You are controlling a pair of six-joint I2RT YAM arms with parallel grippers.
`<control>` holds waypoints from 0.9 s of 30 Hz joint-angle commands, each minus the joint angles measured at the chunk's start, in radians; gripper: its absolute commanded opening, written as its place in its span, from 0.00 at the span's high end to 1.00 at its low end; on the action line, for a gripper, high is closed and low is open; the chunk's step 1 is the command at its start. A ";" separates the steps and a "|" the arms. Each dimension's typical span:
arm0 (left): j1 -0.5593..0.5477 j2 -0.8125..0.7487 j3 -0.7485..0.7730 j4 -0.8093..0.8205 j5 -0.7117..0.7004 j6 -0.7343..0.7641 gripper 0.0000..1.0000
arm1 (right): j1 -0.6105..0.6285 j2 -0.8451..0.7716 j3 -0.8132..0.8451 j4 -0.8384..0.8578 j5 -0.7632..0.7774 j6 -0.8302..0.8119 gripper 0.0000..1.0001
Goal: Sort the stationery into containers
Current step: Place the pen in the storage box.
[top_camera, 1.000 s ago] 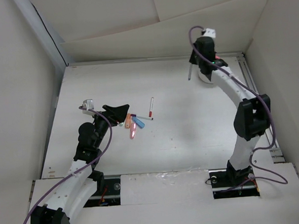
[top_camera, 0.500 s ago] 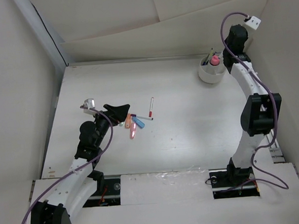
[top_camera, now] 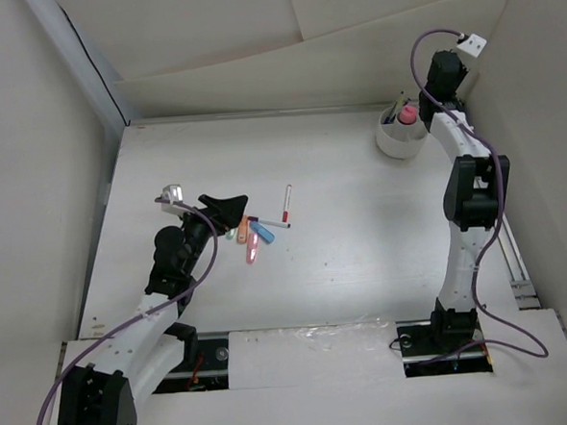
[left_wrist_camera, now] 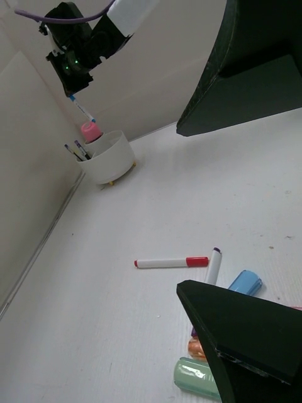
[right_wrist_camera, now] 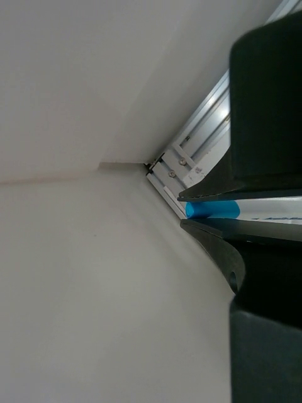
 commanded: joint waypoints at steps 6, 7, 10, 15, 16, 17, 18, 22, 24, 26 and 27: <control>-0.001 0.054 -0.008 0.107 0.005 -0.004 0.00 | -0.002 0.084 0.113 0.108 0.016 -0.071 1.00; -0.001 0.066 -0.008 0.107 0.005 -0.004 0.00 | -0.002 0.097 0.113 0.119 0.016 -0.071 1.00; -0.001 0.077 -0.008 0.117 0.005 -0.004 0.00 | -0.002 0.123 0.113 0.130 0.006 -0.071 1.00; -0.001 0.088 0.001 0.126 0.005 -0.004 0.00 | -0.002 0.133 0.103 0.157 -0.006 -0.082 1.00; -0.001 0.088 0.001 0.126 0.005 -0.004 0.00 | 0.007 0.133 0.103 0.168 -0.006 -0.082 1.00; -0.001 0.088 0.001 0.126 0.005 -0.004 0.00 | 0.007 0.133 0.103 0.168 -0.006 -0.082 1.00; -0.001 0.088 0.001 0.126 0.005 -0.004 0.00 | 0.007 0.142 0.092 0.168 -0.006 -0.082 1.00; -0.001 0.088 0.001 0.126 0.005 -0.004 0.00 | 0.016 0.142 0.072 0.187 -0.015 -0.082 1.00; -0.001 0.088 0.001 0.126 0.005 -0.004 0.00 | 0.016 0.152 0.061 0.187 -0.026 -0.082 1.00; -0.001 0.088 0.001 0.126 0.005 -0.004 0.00 | 0.025 0.153 0.052 0.196 -0.026 -0.082 1.00; -0.001 0.088 0.001 0.126 0.005 -0.004 0.00 | 0.026 0.162 0.052 0.196 -0.026 -0.082 1.00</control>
